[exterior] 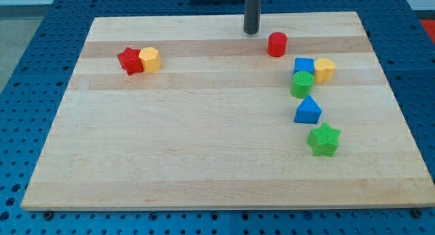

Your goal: Slightly push the red circle towards the blue cube

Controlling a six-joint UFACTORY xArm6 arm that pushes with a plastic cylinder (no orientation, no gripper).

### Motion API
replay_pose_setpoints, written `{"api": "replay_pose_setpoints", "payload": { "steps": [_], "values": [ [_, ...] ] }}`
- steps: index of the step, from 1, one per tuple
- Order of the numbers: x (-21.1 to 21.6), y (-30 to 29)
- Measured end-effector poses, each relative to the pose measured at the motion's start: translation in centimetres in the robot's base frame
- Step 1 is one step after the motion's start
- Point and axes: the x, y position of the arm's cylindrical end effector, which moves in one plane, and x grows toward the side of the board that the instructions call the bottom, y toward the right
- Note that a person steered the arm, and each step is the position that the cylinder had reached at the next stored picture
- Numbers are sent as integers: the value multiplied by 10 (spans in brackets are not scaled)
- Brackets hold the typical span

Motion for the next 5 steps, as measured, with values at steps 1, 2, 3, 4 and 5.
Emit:
{"api": "replay_pose_setpoints", "payload": {
  "steps": [1, 2, 3, 4, 5],
  "values": [
    [5, 8],
    [20, 17],
    [46, 19],
    [73, 19],
    [94, 19]
  ]
}}
